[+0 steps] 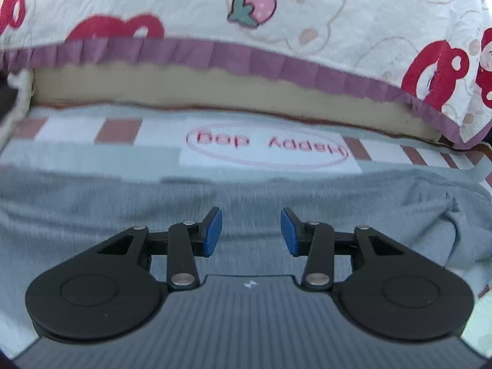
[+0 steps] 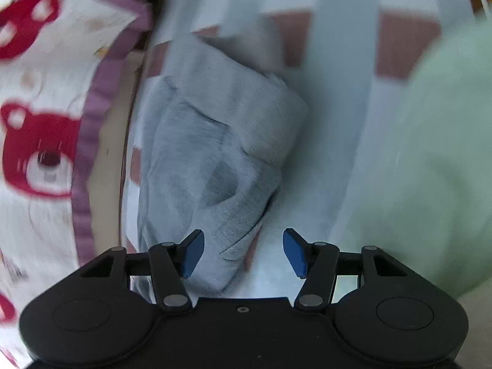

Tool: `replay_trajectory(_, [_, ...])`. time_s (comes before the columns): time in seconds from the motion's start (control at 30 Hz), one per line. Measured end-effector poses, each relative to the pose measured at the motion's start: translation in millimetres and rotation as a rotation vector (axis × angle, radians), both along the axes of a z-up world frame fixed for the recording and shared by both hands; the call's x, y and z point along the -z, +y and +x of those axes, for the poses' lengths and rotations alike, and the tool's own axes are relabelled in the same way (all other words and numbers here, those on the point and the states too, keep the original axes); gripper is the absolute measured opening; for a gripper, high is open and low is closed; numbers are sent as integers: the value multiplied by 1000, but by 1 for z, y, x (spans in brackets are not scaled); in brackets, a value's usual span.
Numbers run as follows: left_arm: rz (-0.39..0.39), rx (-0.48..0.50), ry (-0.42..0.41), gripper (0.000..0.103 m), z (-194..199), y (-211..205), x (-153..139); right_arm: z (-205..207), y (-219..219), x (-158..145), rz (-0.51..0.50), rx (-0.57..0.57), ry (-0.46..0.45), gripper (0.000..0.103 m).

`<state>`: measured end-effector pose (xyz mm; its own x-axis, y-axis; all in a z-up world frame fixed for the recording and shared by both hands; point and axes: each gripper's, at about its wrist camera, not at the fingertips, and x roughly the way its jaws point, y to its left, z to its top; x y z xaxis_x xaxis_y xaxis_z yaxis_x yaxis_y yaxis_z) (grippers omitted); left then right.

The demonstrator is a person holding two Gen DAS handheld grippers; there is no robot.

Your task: Fold clothes

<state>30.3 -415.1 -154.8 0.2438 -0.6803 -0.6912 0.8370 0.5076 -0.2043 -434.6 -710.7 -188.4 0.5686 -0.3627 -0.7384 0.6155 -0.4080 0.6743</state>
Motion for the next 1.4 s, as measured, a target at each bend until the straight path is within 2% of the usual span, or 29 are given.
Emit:
replay_trajectory(0.03, [5,-6,13,41,0,2,6,2,1,5,16,21,-9,63])
replay_trajectory(0.1, [8,-17,18,41,0,9,13,15,-4,14,-23,51,27,63])
replay_trajectory(0.17, [13,-14,-9,41,1,12,16,25,-6,6,-141,101,127,61])
replay_trajectory(0.2, [17,-15,-31,41,1,12,17,32,-8,-3,-211,97,218,23])
replay_trajectory(0.23, [21,-17,-48,41,3,13,17,42,-7,-20,-310,55,313,14])
replay_trajectory(0.33, [42,-21,-67,41,10,14,23,72,0,-82,-665,-120,576,10])
replay_trajectory(0.4, [61,-23,-68,41,15,14,28,77,-6,-111,-787,-180,699,9])
replay_trajectory(0.43, [80,-22,-75,41,16,14,32,77,-12,-116,-805,-196,753,9])
replay_trajectory(0.5, [115,-22,-93,41,19,13,42,84,-45,-100,-712,-324,874,10])
replay_trajectory(0.53, [125,-23,-97,41,20,14,46,84,-61,-88,-656,-375,894,11])
replay_trajectory(0.6, [118,-19,-108,41,20,18,49,81,-87,-61,-547,-447,857,15])
replay_trajectory(0.67, [120,-21,-121,42,21,22,48,79,-96,-43,-431,-520,895,17])
replay_trajectory(0.73, [115,-59,-127,42,26,30,43,73,-83,-49,-420,-479,890,20])
replay_trajectory(0.8, [93,-109,-113,42,37,41,36,75,-56,-67,-500,-438,917,30])
replay_trajectory(0.83, [83,-136,-103,42,43,47,32,81,-42,-73,-558,-471,908,38])
replay_trajectory(0.9, [72,-193,-99,46,57,60,24,98,-14,-81,-685,-602,851,46])
replay_trajectory(1.1, [48,-320,-78,47,93,98,10,151,64,-99,-1035,-1003,651,62])
replay_trajectory(1.17, [34,-359,-50,50,102,110,8,171,79,-89,-1074,-1133,633,63])
replay_trajectory(1.33, [35,-410,97,53,124,121,15,213,83,-60,-1121,-1435,706,64])
replay_trajectory(1.4, [47,-431,154,53,130,116,20,216,72,-53,-1111,-1486,712,65])
